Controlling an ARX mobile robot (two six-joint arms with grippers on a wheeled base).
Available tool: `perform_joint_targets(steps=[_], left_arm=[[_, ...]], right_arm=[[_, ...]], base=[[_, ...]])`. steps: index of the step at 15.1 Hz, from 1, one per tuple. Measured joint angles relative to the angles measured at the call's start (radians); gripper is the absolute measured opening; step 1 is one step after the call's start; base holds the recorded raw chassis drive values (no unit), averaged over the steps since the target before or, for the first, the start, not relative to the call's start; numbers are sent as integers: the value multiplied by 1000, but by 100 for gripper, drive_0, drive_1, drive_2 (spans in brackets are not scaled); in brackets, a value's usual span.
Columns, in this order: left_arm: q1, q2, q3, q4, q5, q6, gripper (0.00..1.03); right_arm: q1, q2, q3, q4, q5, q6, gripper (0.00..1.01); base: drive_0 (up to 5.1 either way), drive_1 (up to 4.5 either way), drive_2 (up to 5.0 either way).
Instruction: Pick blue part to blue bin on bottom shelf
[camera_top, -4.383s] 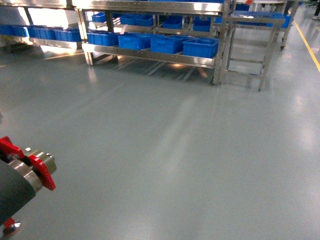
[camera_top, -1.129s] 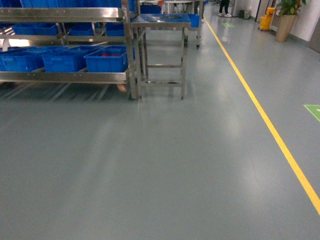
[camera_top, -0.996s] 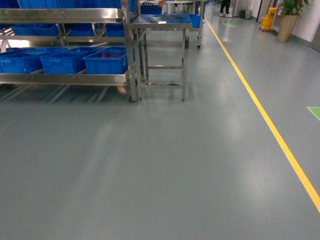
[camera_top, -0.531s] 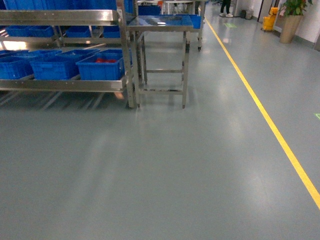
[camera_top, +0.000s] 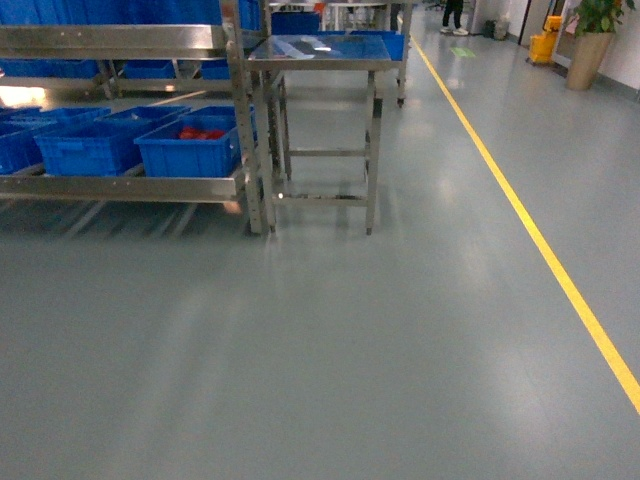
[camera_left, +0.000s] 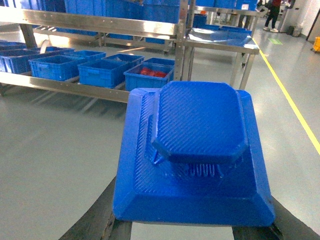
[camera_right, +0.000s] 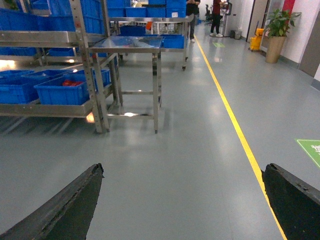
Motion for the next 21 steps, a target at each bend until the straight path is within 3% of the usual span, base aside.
perform_joint_targets(steps=[21], left_arm=[[0, 0, 0, -2, 0, 0, 43]], right_arm=[[0, 0, 0, -5, 0, 0, 98]], base=[[2, 432, -429]])
